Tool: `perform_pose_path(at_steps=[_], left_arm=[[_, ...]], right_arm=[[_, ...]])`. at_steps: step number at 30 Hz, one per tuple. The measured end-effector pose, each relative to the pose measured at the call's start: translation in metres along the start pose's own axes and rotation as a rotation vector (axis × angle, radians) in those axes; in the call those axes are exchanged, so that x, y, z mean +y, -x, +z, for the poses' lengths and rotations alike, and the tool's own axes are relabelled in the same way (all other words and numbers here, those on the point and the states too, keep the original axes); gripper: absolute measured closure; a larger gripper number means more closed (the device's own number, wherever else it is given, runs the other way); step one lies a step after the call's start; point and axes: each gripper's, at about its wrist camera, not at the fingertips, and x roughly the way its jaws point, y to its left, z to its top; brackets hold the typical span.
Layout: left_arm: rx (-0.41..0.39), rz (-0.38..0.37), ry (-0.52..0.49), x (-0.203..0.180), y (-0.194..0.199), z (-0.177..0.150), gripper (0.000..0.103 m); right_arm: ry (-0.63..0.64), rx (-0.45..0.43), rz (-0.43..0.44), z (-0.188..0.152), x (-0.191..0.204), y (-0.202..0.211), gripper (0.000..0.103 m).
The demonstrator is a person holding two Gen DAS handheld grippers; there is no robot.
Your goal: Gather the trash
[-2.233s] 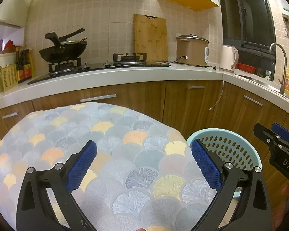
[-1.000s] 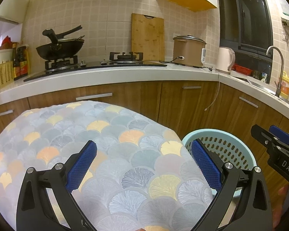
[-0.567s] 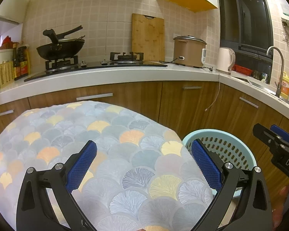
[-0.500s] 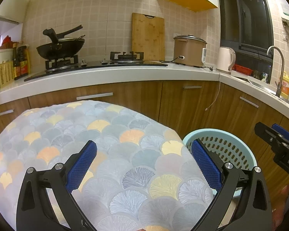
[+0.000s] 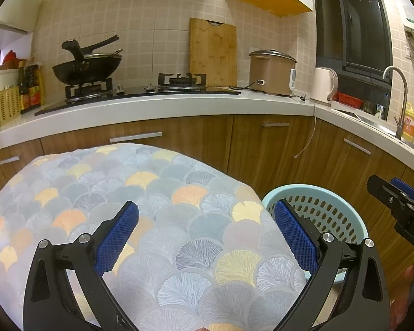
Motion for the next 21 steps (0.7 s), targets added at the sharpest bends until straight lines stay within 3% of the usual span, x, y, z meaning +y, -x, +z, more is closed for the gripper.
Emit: perform_pose_path(at_steps=[21], left_arm=[[0.007, 0.009, 0.001, -0.0005, -0.0020, 0.0003, 0.008]], right_arm=[[0.007, -0.007, -0.005, 0.0009, 0.0018, -0.0043, 0.033]])
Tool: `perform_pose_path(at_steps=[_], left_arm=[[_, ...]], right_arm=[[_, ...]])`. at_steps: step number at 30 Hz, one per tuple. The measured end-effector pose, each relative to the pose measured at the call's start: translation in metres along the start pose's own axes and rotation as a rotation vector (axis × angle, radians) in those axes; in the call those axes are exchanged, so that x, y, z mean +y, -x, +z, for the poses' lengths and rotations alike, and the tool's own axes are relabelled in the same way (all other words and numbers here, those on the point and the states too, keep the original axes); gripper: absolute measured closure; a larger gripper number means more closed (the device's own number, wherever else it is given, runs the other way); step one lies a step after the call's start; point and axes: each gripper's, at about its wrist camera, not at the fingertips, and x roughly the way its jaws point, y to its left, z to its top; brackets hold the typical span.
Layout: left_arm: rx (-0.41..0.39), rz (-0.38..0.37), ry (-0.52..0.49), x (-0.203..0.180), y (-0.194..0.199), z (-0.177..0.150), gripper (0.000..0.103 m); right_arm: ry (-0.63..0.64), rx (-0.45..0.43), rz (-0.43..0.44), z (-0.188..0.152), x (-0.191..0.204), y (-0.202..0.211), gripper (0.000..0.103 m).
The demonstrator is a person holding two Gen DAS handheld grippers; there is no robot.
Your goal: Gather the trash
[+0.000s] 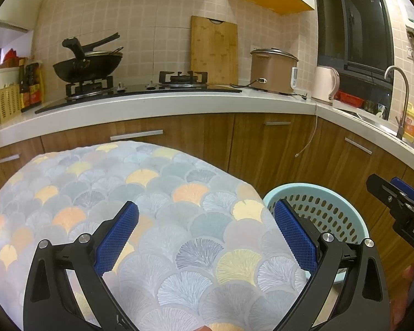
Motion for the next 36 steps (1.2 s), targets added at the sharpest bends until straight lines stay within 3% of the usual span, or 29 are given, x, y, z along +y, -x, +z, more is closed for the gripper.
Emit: perform_pose_path(at_steps=[26, 36], left_arm=[[-0.007, 0.014, 0.000, -0.001, 0.001, 0.000, 0.008], [-0.025, 0.057, -0.009, -0.003, 0.012, 0.003, 0.007]], right_arm=[[-0.004, 0.009, -0.001, -0.005, 0.001, -0.001, 0.033], [0.008, -0.012, -0.007, 0.001, 0.005, 0.012, 0.033]])
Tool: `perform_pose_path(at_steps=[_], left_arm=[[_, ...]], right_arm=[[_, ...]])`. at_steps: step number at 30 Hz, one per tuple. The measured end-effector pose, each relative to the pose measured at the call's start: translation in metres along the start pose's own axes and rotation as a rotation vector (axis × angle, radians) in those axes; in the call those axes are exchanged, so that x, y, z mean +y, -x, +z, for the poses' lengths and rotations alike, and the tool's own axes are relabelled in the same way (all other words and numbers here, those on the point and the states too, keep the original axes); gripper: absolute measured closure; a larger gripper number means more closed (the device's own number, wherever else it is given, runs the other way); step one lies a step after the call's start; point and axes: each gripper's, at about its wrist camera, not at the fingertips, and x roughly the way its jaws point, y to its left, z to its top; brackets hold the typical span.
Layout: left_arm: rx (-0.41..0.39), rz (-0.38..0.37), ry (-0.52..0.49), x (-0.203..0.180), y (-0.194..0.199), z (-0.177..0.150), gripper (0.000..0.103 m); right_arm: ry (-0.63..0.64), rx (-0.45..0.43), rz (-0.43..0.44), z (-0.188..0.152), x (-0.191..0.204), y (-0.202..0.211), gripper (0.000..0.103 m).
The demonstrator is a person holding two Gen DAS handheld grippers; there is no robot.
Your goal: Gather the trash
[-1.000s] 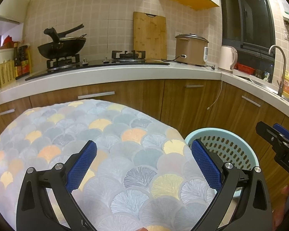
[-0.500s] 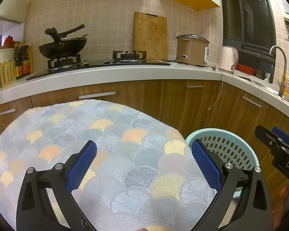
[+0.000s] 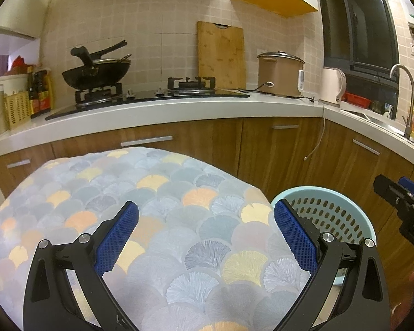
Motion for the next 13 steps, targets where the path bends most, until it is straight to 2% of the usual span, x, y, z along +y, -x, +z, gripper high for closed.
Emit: perform_pose_path(at_steps=[3, 8, 13], left_arm=[[-0.016, 0.016, -0.011, 0.001, 0.009, 0.001, 0.007], [0.003, -0.010, 0.024, 0.008, 0.021, 0.006, 0.007], [-0.002, -0.005, 0.039, 0.016, 0.033, 0.007, 0.007]], right_arm=[[-0.002, -0.004, 0.000, 0.003, 0.001, 0.005, 0.033], [0.005, -0.022, 0.002, 0.007, 0.006, 0.019, 0.033], [0.010, -0.047, 0.001, 0.009, 0.012, 0.035, 0.033]])
